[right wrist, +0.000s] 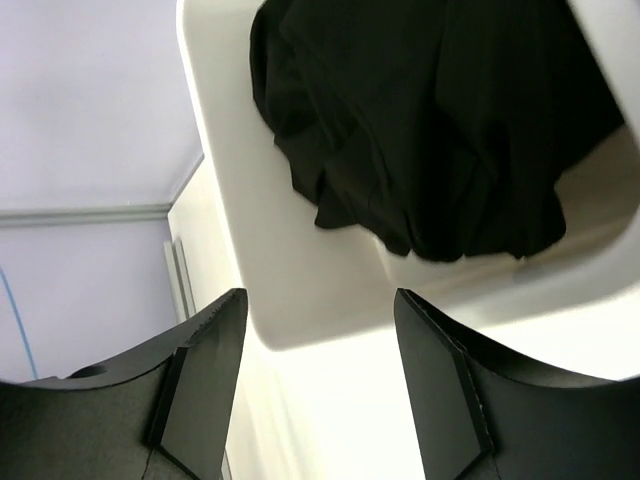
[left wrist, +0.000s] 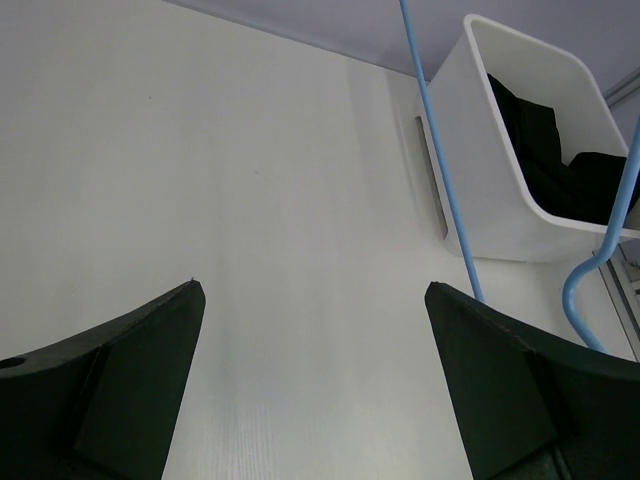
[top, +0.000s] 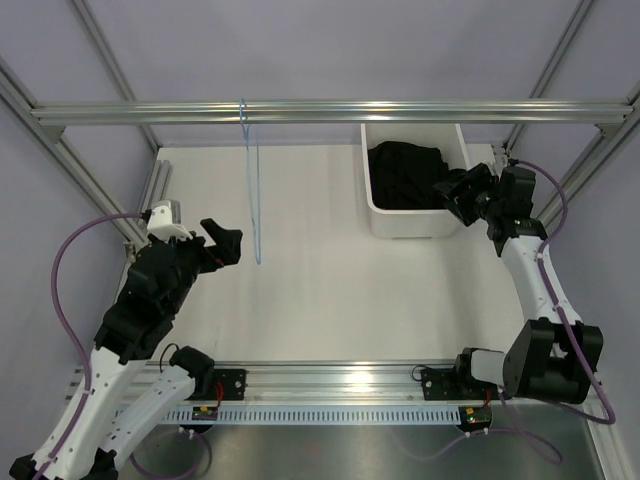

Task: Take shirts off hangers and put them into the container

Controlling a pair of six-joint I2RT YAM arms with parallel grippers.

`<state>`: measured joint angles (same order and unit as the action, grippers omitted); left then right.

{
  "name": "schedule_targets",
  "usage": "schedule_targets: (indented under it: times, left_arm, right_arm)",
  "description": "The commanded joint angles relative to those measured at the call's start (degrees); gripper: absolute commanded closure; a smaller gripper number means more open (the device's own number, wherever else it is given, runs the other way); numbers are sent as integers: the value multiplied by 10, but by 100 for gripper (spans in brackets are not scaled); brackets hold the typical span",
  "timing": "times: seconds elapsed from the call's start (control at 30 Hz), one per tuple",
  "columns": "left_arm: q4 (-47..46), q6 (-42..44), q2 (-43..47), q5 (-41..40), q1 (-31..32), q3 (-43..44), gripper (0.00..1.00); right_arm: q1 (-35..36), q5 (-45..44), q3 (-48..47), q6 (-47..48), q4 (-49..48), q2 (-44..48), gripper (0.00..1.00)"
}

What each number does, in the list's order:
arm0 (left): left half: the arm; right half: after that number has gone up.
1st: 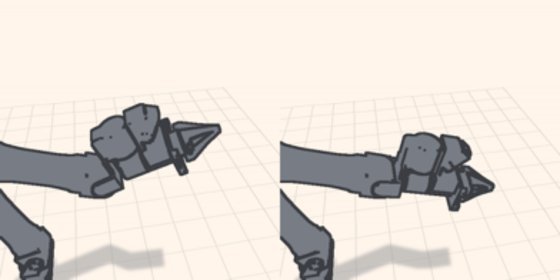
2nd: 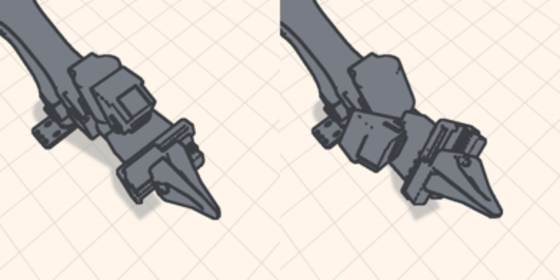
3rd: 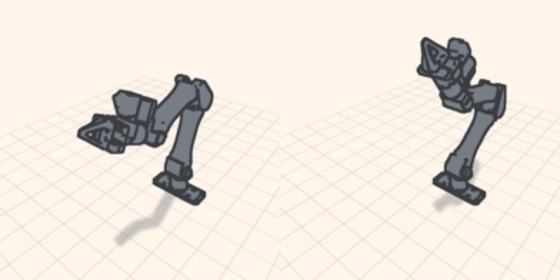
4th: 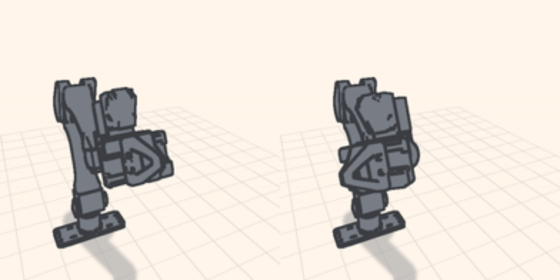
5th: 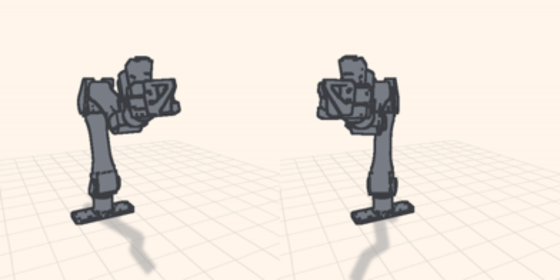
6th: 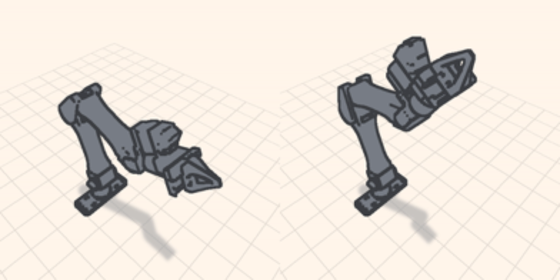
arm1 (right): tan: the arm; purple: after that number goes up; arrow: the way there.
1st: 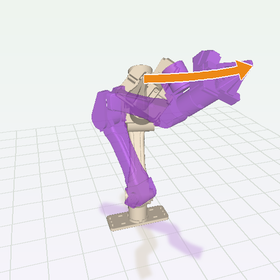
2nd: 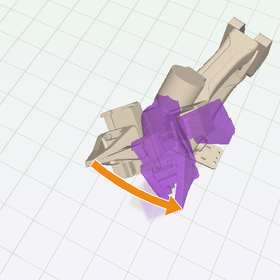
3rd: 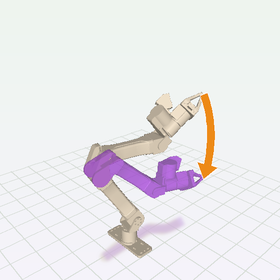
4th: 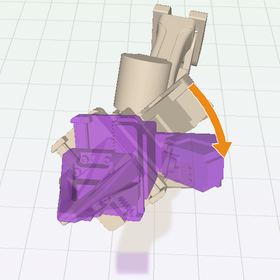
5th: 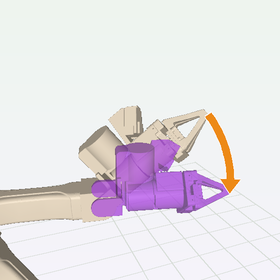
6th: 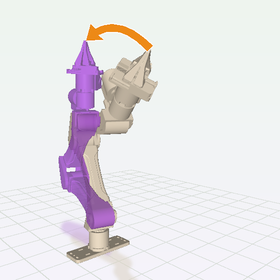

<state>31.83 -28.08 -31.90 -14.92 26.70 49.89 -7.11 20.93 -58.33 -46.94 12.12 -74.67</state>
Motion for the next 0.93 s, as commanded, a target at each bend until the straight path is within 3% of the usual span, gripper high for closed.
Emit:
schedule_targets:
  times: [0.0,0.13,0.23,0.33,0.47,0.63,0.9]
  left_arm:
    - [9,7,-15,-26,0,18,1]
    - [10,16,-23,-49,1,11,1]
    - [10,25,-25,-65,0,9,1]
    - [16,35,-27,-72,1,21,1]
    - [8,33,-20,-66,0,24,1]
    - [-16,29,-12,-42,0,7,1]
    - [-21,21,-17,-45,1,-14,1]
  right_arm:
    - [12,47,29,15,-3,61,31]
    - [60,20,31,90,67,136,29]
    - [134,-23,31,116,120,181,27]
    - [167,30,60,139,116,208,15]
    - [189,32,109,165,128,252,1]
    - [203,14,166,165,135,361,0]
    - [224,2,197,170,162,430,1]
